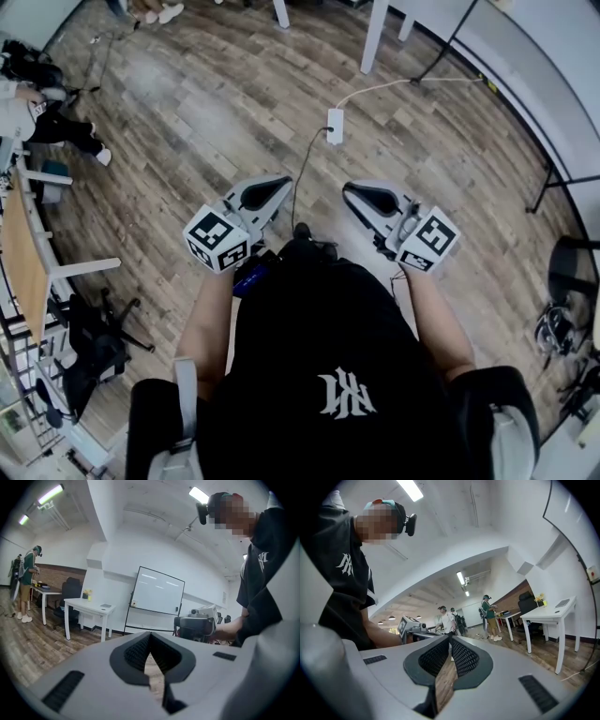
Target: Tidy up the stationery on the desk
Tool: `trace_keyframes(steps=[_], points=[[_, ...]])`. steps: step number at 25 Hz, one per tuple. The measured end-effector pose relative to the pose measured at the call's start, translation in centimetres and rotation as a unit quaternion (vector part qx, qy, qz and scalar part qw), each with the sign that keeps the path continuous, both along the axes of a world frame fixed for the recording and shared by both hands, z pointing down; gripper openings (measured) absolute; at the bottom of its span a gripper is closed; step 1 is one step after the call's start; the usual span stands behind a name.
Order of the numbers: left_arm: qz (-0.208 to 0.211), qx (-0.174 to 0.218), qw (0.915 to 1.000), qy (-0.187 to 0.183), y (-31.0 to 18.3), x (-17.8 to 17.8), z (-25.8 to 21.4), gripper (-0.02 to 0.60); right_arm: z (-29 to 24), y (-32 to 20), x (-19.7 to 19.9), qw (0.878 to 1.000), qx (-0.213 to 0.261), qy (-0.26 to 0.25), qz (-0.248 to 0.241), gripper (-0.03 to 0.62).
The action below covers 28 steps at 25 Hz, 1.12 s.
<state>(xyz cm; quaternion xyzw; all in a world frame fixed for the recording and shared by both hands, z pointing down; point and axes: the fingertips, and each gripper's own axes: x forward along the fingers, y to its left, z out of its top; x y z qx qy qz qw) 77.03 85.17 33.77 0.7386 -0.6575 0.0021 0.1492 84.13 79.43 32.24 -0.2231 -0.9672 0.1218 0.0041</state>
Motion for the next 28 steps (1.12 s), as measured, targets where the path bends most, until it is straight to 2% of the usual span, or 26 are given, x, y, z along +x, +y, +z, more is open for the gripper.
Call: trace_keyframes(steps=[9, 15, 22, 28], points=[[-0.014, 0.005, 0.9999, 0.002, -0.4, -1.2, -0.3, -0.002, 0.9, -0.8, -0.5, 1.0, 0.0, 0.006, 0.002, 0.043], [-0.014, -0.006, 0.9998, 0.008, -1.0, -3.2, 0.2, 0.0, 1.5, -5.6, -2.0, 0.995, -0.039, 0.005, 0.094, 0.043], [-0.016, 0.0, 0.9994, 0.031, -5.1, -9.0, 1.8, 0.0, 2.8, -8.7, -6.6, 0.995, -0.02, 0.031, 0.091, 0.043], [-0.017, 0.03, 0.9988, 0.035, -10.4, -17.4, 1.0, -0.002, 2.0, -13.1, -14.5, 0.996, 0.01, 0.048, 0.073, 0.043]])
